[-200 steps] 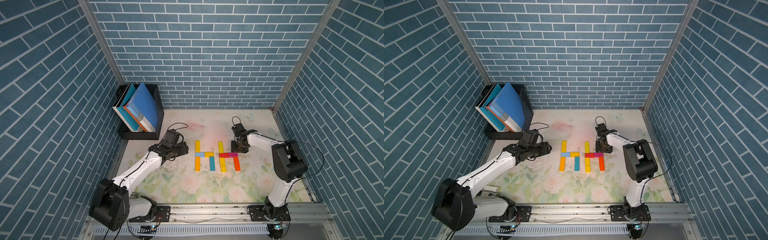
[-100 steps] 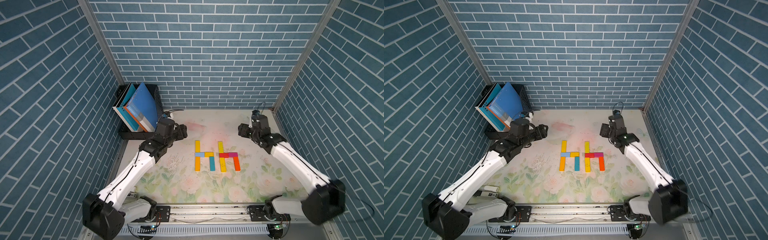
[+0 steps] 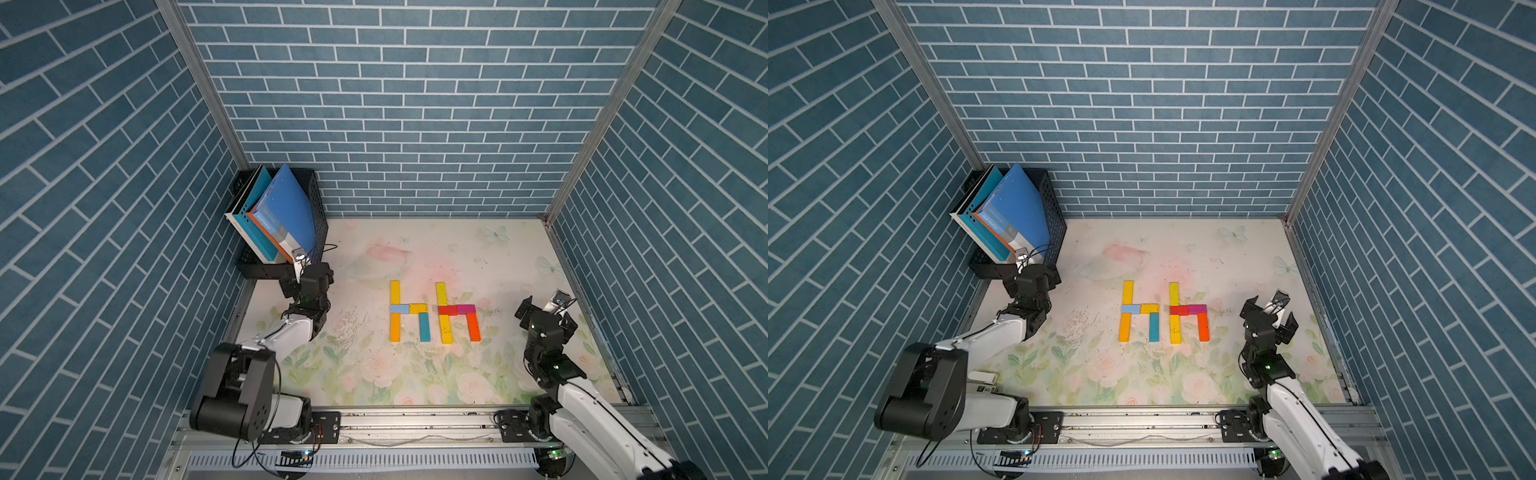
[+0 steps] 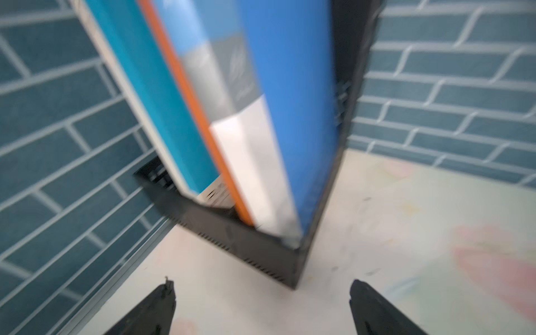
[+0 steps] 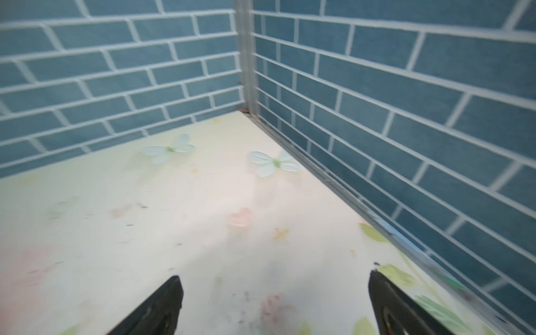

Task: Assemble the letter h with building blocks
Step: Reset both arms

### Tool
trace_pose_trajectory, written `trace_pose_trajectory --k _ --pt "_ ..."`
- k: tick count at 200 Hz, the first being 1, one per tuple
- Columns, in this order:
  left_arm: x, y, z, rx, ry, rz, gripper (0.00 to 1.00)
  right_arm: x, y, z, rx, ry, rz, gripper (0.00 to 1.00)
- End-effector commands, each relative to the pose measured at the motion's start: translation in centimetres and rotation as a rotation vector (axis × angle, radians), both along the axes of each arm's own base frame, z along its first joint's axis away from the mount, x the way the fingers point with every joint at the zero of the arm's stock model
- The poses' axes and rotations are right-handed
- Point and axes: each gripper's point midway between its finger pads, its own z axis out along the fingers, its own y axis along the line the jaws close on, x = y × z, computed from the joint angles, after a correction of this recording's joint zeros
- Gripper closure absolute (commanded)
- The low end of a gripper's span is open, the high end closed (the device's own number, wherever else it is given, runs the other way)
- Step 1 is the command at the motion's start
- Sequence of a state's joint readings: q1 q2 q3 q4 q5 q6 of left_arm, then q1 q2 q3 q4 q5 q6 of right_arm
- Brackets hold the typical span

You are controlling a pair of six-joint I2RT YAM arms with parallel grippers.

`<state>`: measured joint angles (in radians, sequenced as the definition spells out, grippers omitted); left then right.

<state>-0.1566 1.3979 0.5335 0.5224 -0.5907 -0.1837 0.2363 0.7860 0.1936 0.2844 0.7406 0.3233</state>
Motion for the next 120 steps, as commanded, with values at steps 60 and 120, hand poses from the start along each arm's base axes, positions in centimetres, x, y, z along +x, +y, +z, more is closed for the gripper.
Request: trace_pose_trajectory --k 60,120 --pt "-1.9 -1.3 -0.6 -0.008 -0.268 -0.273 0.00 5.0 -3.6 0.2 -0.047 -0.110 0.074 0.01" --pt "-1.8 -1.5 -0.6 0.001 -0.266 -0.281 0.00 10.7 1.5 -0.7 -0.009 -0.062 0.441 0.01"
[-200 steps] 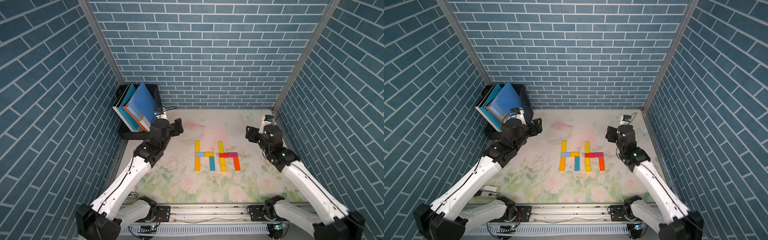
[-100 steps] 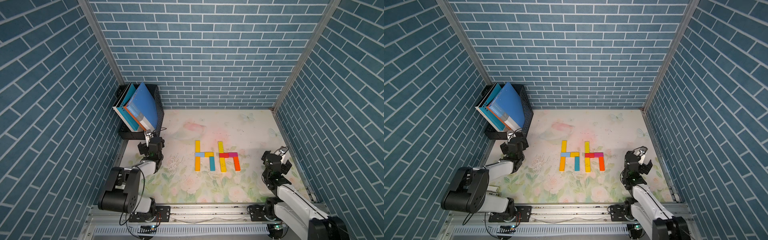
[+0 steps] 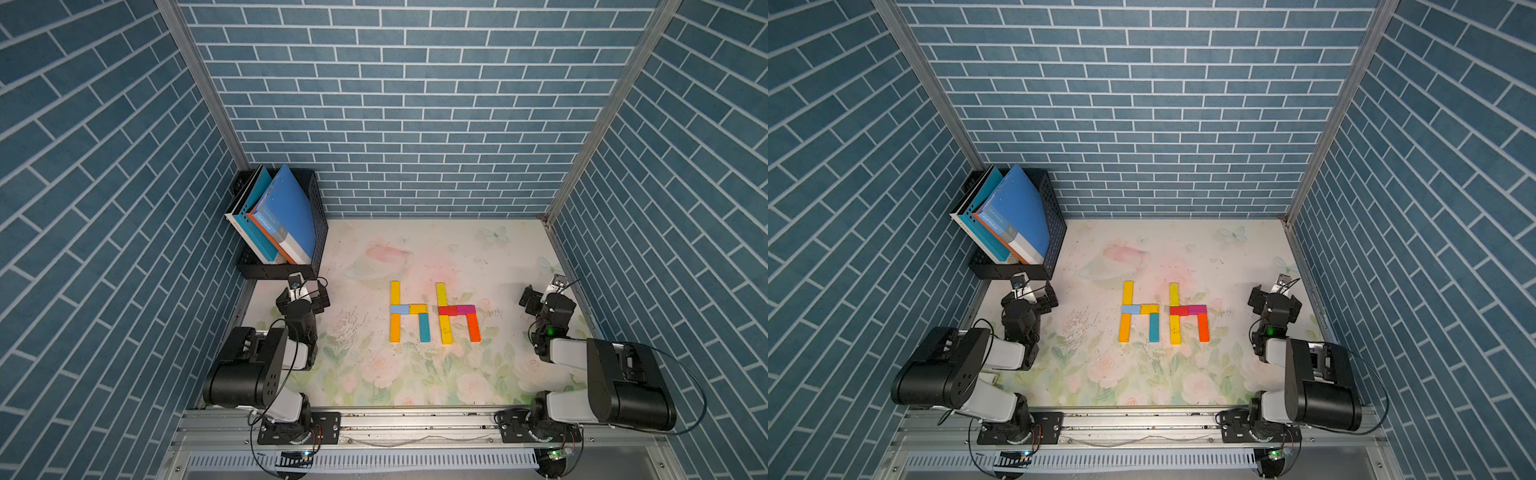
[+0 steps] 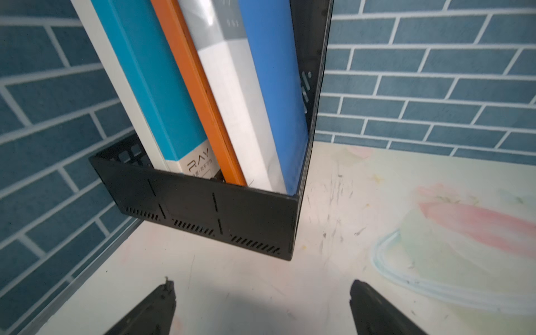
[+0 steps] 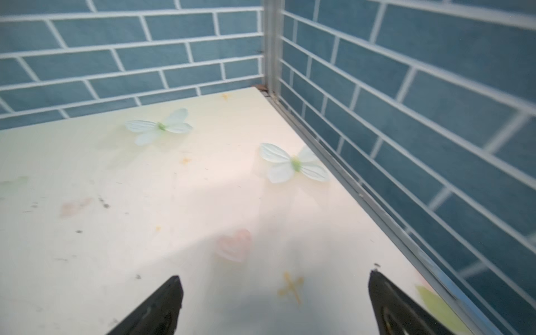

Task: Assemble the letter h with building blocks
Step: Reset both arms

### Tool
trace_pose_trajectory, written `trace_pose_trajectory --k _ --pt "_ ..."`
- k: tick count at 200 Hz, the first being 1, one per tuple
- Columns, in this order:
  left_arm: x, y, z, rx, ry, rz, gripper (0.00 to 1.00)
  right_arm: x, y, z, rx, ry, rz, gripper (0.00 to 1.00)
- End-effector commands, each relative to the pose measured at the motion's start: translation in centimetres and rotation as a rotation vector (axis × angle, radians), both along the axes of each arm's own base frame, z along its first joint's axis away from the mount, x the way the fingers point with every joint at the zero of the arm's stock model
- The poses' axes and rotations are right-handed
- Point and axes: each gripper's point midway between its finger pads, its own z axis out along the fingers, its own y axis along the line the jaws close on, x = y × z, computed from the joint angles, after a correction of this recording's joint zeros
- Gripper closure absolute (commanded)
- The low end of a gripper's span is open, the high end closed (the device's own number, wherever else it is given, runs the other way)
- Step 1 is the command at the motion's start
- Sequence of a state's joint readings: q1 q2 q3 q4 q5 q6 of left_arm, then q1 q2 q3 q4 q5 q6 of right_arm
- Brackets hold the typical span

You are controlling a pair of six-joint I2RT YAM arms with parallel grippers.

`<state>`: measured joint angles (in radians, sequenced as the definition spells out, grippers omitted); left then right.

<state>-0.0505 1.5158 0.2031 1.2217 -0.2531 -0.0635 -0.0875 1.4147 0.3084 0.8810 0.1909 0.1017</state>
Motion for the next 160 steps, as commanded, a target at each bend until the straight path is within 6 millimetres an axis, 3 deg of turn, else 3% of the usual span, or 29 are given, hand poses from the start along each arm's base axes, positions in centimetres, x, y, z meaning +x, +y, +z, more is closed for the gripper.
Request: trace_pose_trajectory --k 1,14,29,36,53,65,160 --pt "0.4 -0.5 1.8 0.010 -0.075 -0.031 0.00 1.3 2.7 2.3 0.008 -0.091 0.181 0.01" --pt "0.4 -0.5 1.8 0.011 -0.071 -0.030 0.00 -0.5 3.6 4.1 0.047 -0.233 0.207 0.01" --pt "0.4 -0.4 1.8 0.011 -0.067 -0.030 0.00 -1.9 3.4 4.2 -0.009 -0.284 0.141 0.01" --pt "0.4 -0.4 1.8 0.011 -0.071 -0.030 0.01 -2.3 4.5 4.2 -0.037 -0.306 0.192 0.01" --pt "0.4 -0.5 1.8 0.011 -0.070 -0.030 0.00 -1.3 6.7 3.4 -0.093 -0.282 0.271 0.01" --pt "0.4 -0.5 1.8 0.014 -0.070 -0.029 0.01 0.2 6.3 2.4 -0.078 -0.216 0.245 0.01" --pt "0.3 -0.5 1.8 0.016 -0.069 -0.026 0.00 -0.1 6.1 2.6 -0.086 -0.220 0.228 0.01"
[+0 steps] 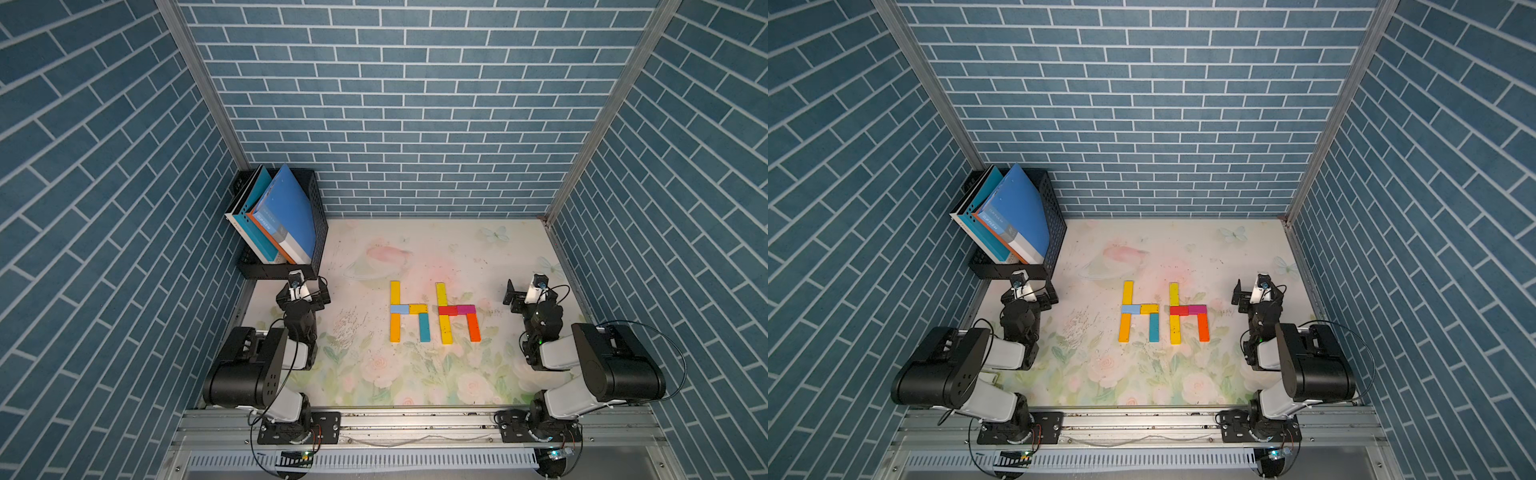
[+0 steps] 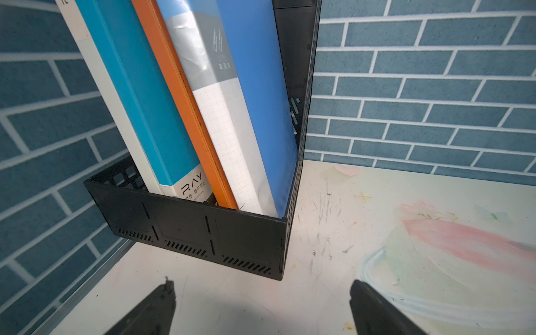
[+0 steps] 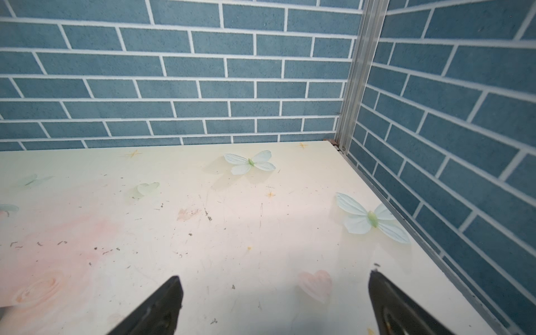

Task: Assemble the letter h with building blocks
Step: Reset both arms

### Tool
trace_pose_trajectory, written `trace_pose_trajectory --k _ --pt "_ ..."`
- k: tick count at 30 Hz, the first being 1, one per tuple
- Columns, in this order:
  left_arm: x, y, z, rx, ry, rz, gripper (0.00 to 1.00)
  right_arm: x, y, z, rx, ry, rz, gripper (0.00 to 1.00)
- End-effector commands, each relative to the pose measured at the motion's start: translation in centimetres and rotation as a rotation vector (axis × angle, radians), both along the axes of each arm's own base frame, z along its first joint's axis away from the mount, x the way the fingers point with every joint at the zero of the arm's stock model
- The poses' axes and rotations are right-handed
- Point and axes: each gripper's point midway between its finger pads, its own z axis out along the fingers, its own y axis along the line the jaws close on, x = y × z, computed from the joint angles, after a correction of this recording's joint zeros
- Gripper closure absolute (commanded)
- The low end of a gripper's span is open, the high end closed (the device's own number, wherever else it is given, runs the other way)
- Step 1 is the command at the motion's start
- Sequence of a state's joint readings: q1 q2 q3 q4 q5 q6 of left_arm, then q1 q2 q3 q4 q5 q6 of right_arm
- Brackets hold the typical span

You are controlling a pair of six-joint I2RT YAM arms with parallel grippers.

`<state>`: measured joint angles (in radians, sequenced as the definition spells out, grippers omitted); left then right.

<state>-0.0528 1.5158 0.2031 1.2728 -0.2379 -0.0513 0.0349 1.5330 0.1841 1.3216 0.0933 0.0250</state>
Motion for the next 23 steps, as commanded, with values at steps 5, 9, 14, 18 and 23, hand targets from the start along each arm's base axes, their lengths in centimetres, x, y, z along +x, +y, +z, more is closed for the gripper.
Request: trace_pose_trajectory --k 5,9,14,18,23 --pt "0.1 -0.2 0.6 0.009 -0.022 -0.007 0.00 0.1 0.0 0.9 -0.023 -0.033 -0.008 0.00" --pt "0.1 -0.1 0.5 0.010 -0.019 -0.006 0.01 0.2 0.0 0.9 -0.024 -0.035 -0.008 0.00" --pt "0.5 -1.0 0.5 0.022 -0.009 -0.058 0.00 0.2 0.0 1.0 -0.024 -0.036 -0.008 0.01" --pt "0.6 -1.2 0.5 0.025 -0.007 -0.071 0.01 0.9 1.0 0.4 -0.051 -0.001 0.030 0.01" --pt "0.6 -1.2 0.5 0.025 -0.008 -0.073 0.00 0.4 1.1 0.8 -0.054 -0.025 0.038 0.00"
